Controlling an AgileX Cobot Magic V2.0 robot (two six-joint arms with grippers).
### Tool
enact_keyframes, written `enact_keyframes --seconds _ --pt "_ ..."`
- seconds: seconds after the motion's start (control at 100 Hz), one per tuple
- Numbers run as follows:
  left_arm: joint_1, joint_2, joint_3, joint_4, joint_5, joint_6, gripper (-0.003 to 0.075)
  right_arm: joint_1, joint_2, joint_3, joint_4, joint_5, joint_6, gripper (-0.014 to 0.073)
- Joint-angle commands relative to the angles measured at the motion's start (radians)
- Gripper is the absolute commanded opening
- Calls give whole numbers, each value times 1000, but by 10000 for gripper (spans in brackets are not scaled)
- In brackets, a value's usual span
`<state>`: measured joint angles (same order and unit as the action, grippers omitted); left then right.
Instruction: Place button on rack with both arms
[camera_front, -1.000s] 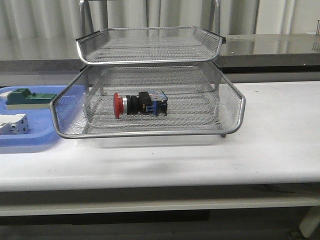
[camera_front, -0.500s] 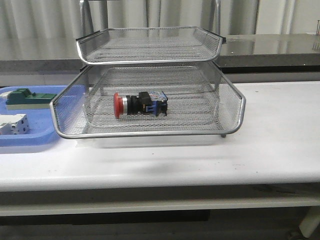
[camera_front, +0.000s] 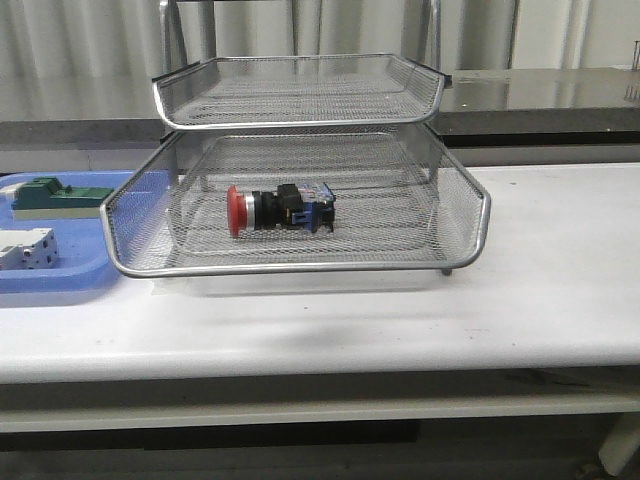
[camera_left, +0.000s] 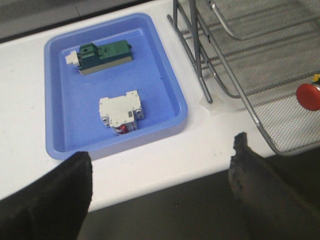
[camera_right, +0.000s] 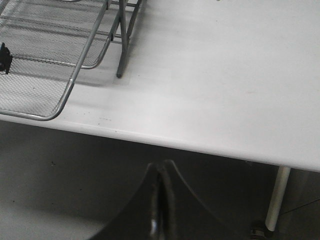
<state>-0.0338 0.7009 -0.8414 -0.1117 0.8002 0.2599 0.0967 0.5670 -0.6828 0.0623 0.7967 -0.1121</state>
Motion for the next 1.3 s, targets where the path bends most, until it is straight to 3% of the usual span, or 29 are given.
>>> enact_keyframes --seconds 0.0,0.32,0.72,1.29 --pt "4 -82 46 -21 -148 -21 538 1 1 -35 -4 -55 -2 -68" --pt "4 -302 277 -66 -349 -21 538 1 1 -35 -4 -55 -2 -68" --pt "4 -335 509 -70 -782 -21 538 1 1 -35 -4 -55 -2 -68" --pt "4 -335 521 -70 -786 -21 533 1 1 -35 -4 -55 -2 -68"
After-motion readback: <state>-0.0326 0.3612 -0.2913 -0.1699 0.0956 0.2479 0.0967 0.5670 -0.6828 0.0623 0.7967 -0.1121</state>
